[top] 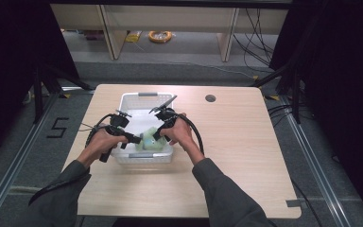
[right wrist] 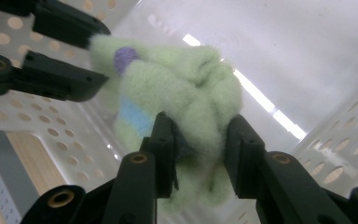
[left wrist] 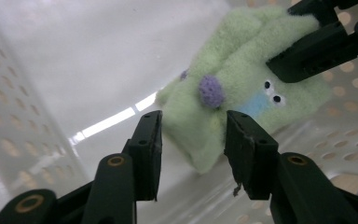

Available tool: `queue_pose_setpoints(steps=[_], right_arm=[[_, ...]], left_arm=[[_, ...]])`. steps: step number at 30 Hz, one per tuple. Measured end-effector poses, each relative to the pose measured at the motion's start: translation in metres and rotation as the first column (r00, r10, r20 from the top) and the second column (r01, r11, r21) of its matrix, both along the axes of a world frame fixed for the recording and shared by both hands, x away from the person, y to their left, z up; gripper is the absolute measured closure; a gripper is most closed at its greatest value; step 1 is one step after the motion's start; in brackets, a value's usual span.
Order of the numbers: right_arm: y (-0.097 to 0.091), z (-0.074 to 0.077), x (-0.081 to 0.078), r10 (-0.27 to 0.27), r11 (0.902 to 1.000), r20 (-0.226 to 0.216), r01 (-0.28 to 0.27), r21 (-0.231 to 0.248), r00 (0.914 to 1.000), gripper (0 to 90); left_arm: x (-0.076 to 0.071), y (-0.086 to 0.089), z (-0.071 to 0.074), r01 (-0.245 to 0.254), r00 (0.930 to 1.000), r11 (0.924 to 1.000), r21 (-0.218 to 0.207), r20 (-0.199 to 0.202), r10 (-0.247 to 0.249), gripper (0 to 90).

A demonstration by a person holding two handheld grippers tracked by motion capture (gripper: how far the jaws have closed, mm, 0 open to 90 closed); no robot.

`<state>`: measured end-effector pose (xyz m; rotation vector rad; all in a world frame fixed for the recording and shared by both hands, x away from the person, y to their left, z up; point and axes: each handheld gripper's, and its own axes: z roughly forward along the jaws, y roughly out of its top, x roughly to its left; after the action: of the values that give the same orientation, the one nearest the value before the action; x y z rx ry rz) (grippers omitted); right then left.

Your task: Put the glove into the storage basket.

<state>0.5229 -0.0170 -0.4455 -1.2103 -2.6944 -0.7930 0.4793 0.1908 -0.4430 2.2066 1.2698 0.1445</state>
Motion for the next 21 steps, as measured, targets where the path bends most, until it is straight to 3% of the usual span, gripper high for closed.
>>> queue_pose_setpoints(steps=[9,13,15,17,21], right_arm=[[0.002,-0.002,0.002,-0.027,0.9994,-0.01,0.027,-0.02,0.9996,66.1],[0.003,-0.003,0.004,-0.011,0.9994,0.005,0.011,-0.033,0.9999,64.4],[0.004,-0.002,0.004,-0.012,0.9991,0.004,0.012,-0.041,0.9999,63.4],[0.007,-0.002,0.003,-0.021,0.9979,0.004,0.021,-0.061,0.9998,61.0],[0.009,-0.002,0.005,0.008,0.996,0.02,-0.006,-0.089,0.9998,56.6]], left_arm=[[-0.014,0.002,0.014,0.008,0.9969,0.9999,-0.008,0.079,-0.007,52.0],[-0.021,0.003,0.018,0.017,0.9973,0.9995,-0.025,0.071,-0.016,49.2],[-0.024,0.003,0.018,0.006,0.9956,0.9991,-0.043,0.093,-0.002,47.6],[-0.027,0.003,0.019,0.022,0.9967,0.9994,-0.025,0.079,-0.02,44.5],[-0.033,-0.001,0.021,0.025,0.9952,0.9993,-0.029,0.095,-0.022,41.9]])
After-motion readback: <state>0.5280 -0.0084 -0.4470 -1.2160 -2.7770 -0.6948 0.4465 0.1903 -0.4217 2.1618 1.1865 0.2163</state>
